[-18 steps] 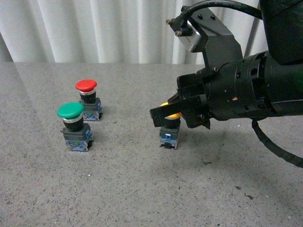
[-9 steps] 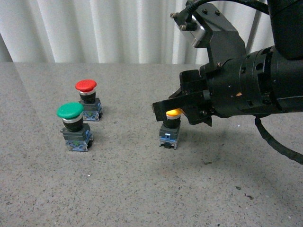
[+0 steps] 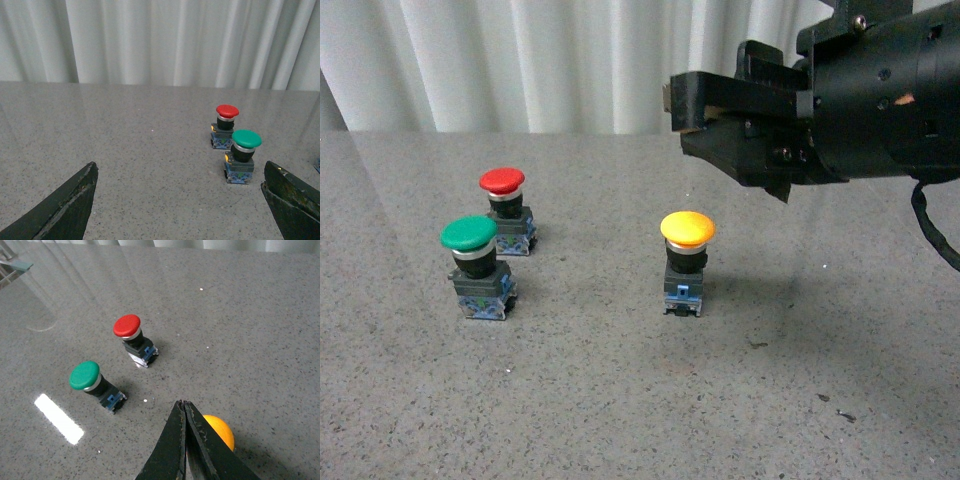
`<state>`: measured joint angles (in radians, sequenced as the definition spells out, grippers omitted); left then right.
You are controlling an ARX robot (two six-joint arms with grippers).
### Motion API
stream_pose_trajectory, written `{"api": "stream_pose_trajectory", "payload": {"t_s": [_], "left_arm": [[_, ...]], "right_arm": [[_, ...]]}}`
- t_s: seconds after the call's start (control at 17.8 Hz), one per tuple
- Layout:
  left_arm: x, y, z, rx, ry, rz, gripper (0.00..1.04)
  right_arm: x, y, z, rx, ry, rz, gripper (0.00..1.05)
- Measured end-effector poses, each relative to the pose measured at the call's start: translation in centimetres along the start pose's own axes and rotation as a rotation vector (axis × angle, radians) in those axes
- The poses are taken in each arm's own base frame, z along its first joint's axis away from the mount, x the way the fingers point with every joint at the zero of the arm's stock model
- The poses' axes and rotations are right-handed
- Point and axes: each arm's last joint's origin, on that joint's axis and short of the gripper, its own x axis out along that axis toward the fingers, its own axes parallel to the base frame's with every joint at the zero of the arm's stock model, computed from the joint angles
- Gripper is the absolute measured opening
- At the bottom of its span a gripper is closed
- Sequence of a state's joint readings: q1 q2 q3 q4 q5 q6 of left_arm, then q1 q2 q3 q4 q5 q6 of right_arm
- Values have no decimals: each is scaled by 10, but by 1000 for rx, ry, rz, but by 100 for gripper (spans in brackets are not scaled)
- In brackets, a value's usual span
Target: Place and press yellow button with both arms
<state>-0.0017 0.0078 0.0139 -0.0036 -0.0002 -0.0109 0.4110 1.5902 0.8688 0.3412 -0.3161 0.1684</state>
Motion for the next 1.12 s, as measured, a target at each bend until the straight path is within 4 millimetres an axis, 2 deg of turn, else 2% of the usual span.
{"api": "stream_pose_trajectory", "payload": {"t_s": [0.11,0.22,0.34,0.39,0.51,0.56,0.67,0.79,0.84,0.96,1.07,1.12], "left_arm": [[0,0,0,0,0,0,98],[0,0,0,0,0,0,98],[0,0,0,0,0,0,98],[0,0,0,0,0,0,98],[0,0,0,0,0,0,98],[0,0,0,0,0,0,98],[0,0,0,0,0,0,98],[0,0,0,0,0,2,98],[0,0,0,0,0,2,98],[0,0,0,0,0,0,98],[0,0,0,0,0,2,98],[0,0,0,0,0,2,98]], "right_arm": [[-2,-3,-5,8,8,-8,2],[-12,-3,-3,10,-18,-1,2],[-27,0,6,6,-62,9,2],[-43,-1,13,1,-108,-1,2],[-61,-4,13,4,-132,-27,2],[-75,-5,10,8,-141,-37,2],[-101,-1,-2,-111,-403,-352,2],[-133,-15,-21,-111,-463,-615,2],[-149,-23,-37,-104,-444,-693,2],[-167,-27,-58,-103,-393,-688,2],[-190,-28,-64,-124,-452,-696,2],[-194,-25,-67,-134,-479,-697,2]]}}
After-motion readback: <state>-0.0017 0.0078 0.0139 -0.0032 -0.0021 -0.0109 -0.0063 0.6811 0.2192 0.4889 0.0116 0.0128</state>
